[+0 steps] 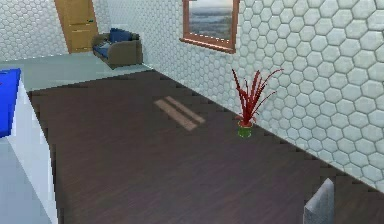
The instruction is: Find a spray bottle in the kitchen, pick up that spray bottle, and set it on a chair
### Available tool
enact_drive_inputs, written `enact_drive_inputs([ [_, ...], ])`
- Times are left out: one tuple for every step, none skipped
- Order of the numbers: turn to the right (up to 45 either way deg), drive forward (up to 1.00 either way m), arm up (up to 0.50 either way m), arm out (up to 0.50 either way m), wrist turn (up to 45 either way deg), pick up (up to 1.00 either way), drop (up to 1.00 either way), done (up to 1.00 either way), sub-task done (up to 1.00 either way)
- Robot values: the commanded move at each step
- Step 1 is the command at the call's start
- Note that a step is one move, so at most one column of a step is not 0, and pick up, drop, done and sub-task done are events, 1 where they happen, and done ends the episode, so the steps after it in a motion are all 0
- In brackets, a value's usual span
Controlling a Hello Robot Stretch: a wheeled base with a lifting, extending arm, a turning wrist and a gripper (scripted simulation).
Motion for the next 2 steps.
enact_drive_inputs([
  [0.0, 0.0, 0.1, 0.0, 0.0, 0.0, 0.0, 0.0, 0.0],
  [0.0, 0.0, 0.36, 0.0, 0.0, 0.0, 0.0, 0.0, 0.0],
])
